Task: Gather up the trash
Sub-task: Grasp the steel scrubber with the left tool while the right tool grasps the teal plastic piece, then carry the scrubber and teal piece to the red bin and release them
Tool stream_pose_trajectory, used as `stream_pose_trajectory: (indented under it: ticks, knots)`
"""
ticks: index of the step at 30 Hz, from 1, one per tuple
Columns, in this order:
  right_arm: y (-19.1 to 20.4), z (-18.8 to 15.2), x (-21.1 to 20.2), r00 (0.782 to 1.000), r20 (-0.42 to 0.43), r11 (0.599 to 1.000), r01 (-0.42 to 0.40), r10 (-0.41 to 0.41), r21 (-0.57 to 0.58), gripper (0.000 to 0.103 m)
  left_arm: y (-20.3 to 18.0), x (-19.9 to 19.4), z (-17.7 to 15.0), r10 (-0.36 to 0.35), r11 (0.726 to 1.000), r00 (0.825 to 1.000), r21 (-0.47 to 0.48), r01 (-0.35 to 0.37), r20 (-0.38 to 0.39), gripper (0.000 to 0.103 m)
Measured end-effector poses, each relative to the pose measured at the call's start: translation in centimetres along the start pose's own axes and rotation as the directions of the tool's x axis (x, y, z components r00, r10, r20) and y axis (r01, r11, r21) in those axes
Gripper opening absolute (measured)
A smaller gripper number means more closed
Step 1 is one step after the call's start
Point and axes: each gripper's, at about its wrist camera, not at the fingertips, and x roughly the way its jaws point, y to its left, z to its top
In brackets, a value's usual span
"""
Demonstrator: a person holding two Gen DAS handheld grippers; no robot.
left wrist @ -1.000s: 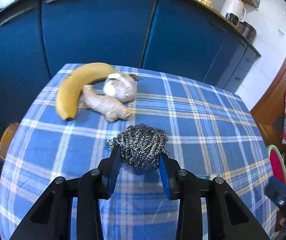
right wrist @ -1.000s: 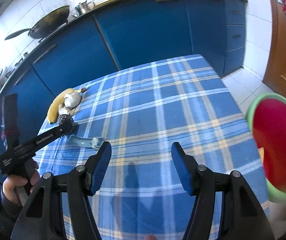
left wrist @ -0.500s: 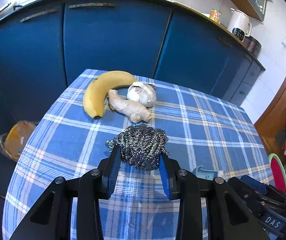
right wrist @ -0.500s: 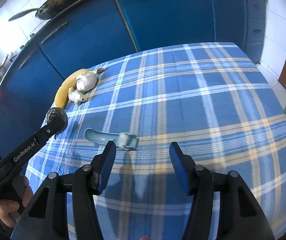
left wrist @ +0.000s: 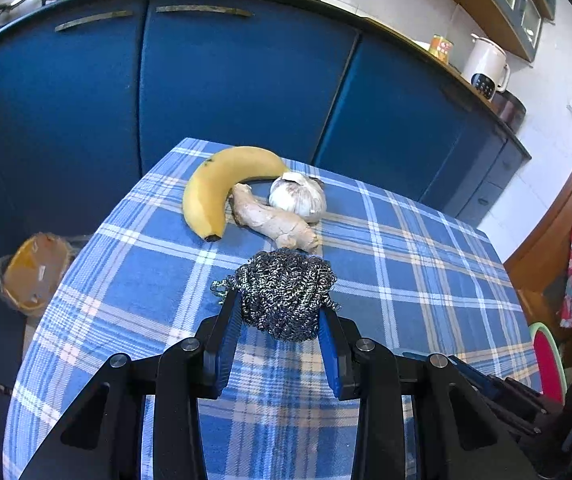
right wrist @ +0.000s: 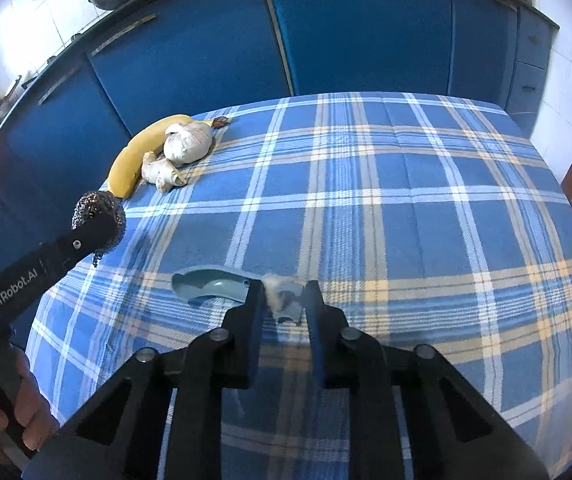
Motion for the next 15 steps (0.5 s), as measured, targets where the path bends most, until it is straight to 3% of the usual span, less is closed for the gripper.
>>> stream_pose_trajectory:
  ticks: [5, 15]
  knots:
    - [-0.6, -0.1, -0.4, 1.0, 0.014, 0.999, -0.01, 0.009, 0.043, 0.022, 0.0, -0.1, 0.0, 0.004, 1.0, 1.0, 0.006, -0.004, 0.005, 0.038]
    - [-3.3, -1.3, -5.2, 0.997, 0.08, 0.993, -0.001, -0.009, 0.118, 0.022, -0.4, -0.5, -0.1, -0.011, 1.0, 1.0, 0.019, 0.01, 0.012, 0.038]
